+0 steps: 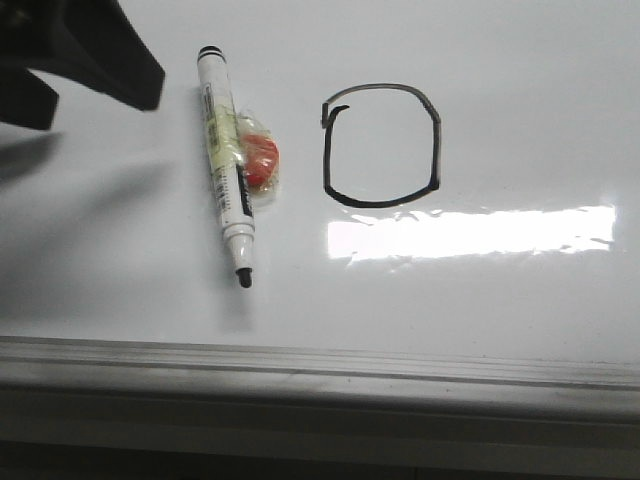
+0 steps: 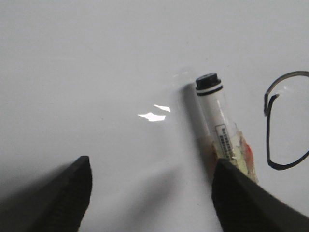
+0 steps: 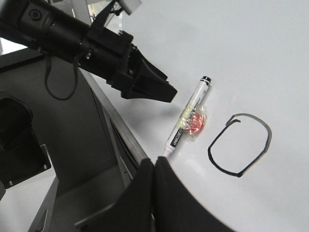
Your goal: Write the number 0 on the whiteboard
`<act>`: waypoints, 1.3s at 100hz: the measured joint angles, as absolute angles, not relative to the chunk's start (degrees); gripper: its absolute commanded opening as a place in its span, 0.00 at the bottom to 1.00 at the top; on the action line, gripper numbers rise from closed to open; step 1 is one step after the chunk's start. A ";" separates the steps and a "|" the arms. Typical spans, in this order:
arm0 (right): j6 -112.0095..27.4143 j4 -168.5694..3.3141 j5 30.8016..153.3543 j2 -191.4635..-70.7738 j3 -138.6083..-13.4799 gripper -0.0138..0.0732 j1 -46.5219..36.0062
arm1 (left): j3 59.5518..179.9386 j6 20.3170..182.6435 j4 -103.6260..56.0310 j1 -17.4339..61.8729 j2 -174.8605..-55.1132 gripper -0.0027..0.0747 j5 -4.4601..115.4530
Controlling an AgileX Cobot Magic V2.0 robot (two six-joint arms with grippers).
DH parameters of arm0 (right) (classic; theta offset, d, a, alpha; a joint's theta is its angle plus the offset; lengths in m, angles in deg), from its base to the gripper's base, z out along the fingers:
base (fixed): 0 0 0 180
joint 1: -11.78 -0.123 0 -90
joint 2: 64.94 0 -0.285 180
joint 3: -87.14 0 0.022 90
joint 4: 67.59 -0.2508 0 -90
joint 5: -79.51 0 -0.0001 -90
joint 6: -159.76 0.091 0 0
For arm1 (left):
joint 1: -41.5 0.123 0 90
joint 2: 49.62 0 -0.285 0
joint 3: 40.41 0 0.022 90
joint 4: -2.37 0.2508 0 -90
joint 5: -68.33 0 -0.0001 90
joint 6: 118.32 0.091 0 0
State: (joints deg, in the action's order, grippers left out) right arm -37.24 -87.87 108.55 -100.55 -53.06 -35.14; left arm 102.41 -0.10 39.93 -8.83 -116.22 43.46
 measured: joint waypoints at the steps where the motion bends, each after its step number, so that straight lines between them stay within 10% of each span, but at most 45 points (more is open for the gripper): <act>1: -37.24 -87.67 108.54 -100.55 -53.06 0.08 -35.14 | 102.41 -0.10 40.04 -8.83 -115.63 0.66 43.43; 19: -37.24 -81.80 108.13 -100.55 -53.06 0.08 -35.14 | 102.41 0.58 43.76 -8.83 -107.44 0.58 40.67; 42: -37.24 -67.59 103.28 -98.10 -51.37 0.08 -35.14 | 100.69 5.59 44.40 -8.83 -95.30 0.01 37.36; 130: -37.24 -64.88 97.66 -97.13 -50.17 0.08 -35.14 | 96.68 6.98 44.55 -8.83 -89.10 0.01 36.28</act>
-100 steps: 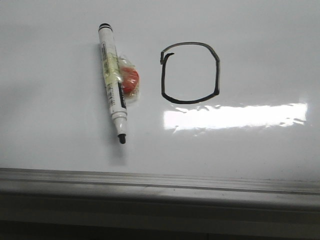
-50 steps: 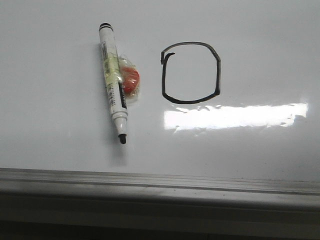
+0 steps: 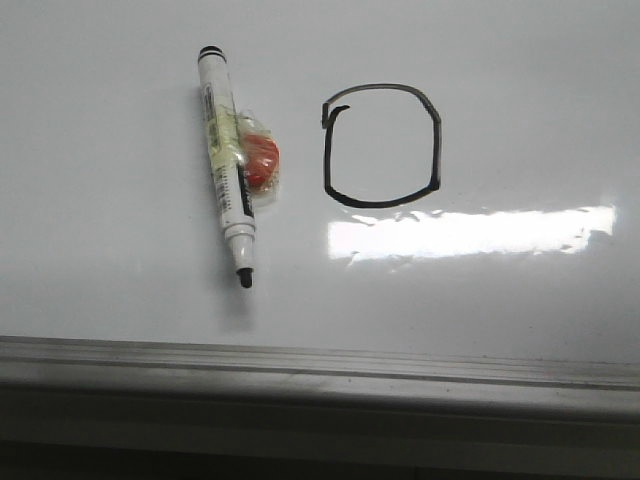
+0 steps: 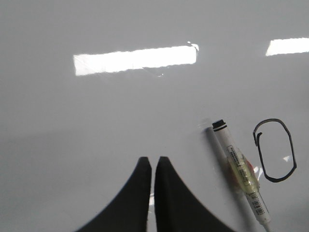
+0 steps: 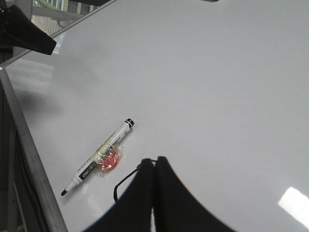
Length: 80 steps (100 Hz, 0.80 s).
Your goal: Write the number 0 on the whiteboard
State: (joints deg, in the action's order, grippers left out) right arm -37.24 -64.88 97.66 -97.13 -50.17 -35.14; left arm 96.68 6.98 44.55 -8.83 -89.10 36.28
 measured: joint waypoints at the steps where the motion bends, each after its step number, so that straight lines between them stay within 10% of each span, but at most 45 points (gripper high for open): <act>1: -37.24 -64.88 97.66 -97.13 -50.17 0.08 -35.14 | 96.68 6.98 44.55 -8.83 -89.10 0.01 36.28; 36: -37.24 -64.88 97.66 -97.13 -50.17 0.08 -35.14 | 93.77 8.64 49.68 -8.83 -88.44 0.01 40.64; 80: -37.24 -64.88 97.66 -97.13 -50.17 0.08 -35.14 | 73.23 57.16 17.99 8.10 -75.60 0.01 67.78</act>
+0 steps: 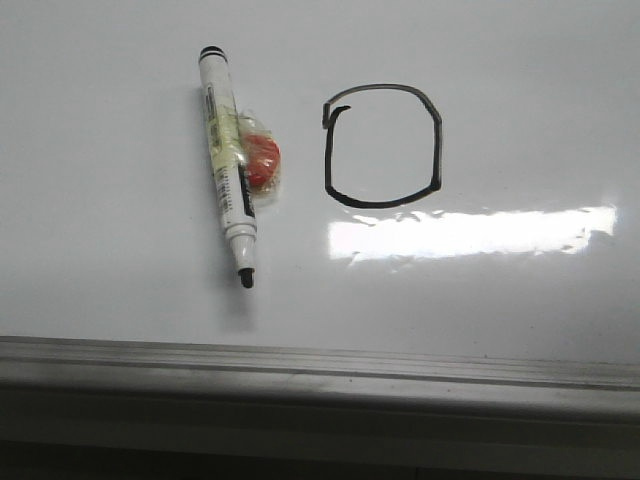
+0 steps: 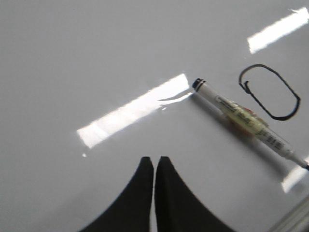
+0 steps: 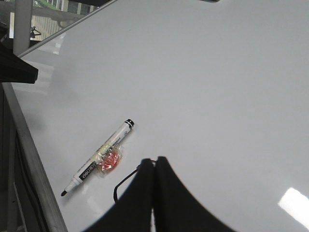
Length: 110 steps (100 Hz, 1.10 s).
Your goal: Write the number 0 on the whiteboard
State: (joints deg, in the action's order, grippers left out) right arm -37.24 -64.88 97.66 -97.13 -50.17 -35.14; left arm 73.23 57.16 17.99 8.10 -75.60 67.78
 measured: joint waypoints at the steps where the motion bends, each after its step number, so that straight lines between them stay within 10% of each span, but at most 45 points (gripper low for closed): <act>1: -37.24 -64.88 97.66 -97.13 -50.17 0.08 -35.14 | 72.69 57.34 17.69 8.54 -75.04 0.01 68.33; 18: -37.24 -64.88 97.66 -97.13 -50.17 0.08 -35.14 | 62.28 59.06 9.62 16.55 -67.50 0.01 75.42; 58: -37.24 -64.84 97.66 -97.13 -50.17 0.08 -35.14 | 62.10 59.51 3.59 28.82 -57.19 0.01 51.48; 110: -37.24 -64.75 97.66 -97.13 -50.17 0.08 -35.14 | 62.20 59.51 -1.40 30.06 -57.19 0.01 48.75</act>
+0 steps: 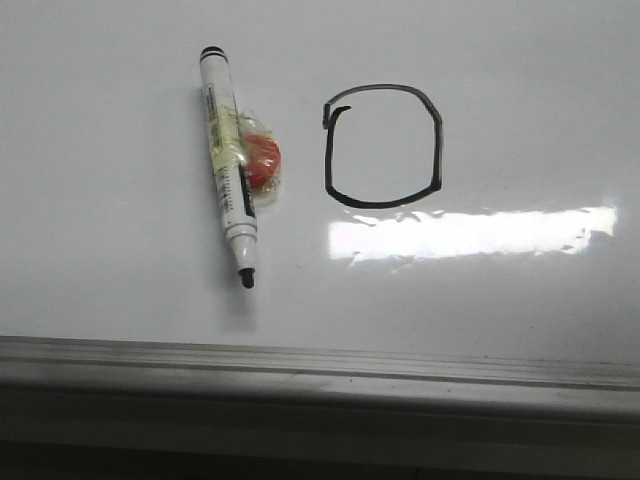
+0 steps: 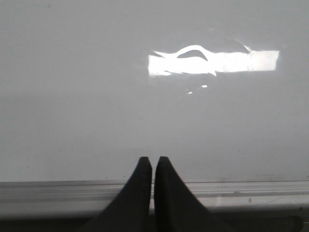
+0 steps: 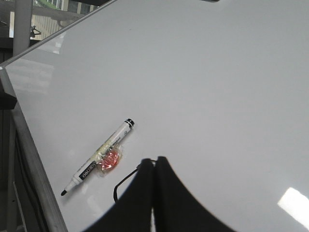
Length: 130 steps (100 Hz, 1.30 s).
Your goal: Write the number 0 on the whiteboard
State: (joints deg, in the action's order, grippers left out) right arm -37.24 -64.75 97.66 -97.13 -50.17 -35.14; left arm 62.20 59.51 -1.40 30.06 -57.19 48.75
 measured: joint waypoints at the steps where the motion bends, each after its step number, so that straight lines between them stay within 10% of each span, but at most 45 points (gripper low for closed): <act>1: -37.24 -64.75 97.66 -97.13 -50.17 0.08 -35.14 | 62.20 59.51 -1.40 30.06 -57.19 0.01 48.75; 50: -36.90 -64.30 97.61 -96.61 -47.74 0.08 -34.70 | 62.20 59.51 -1.48 30.06 -57.19 0.01 48.75; 87: -25.94 -63.56 82.10 -86.78 -21.36 0.08 -25.67 | 62.20 59.51 -1.48 30.06 -57.19 0.01 48.75; 130: -25.61 -63.56 97.79 -72.11 -14.94 0.08 -15.66 | 62.20 59.51 -1.82 30.06 -57.19 0.01 48.66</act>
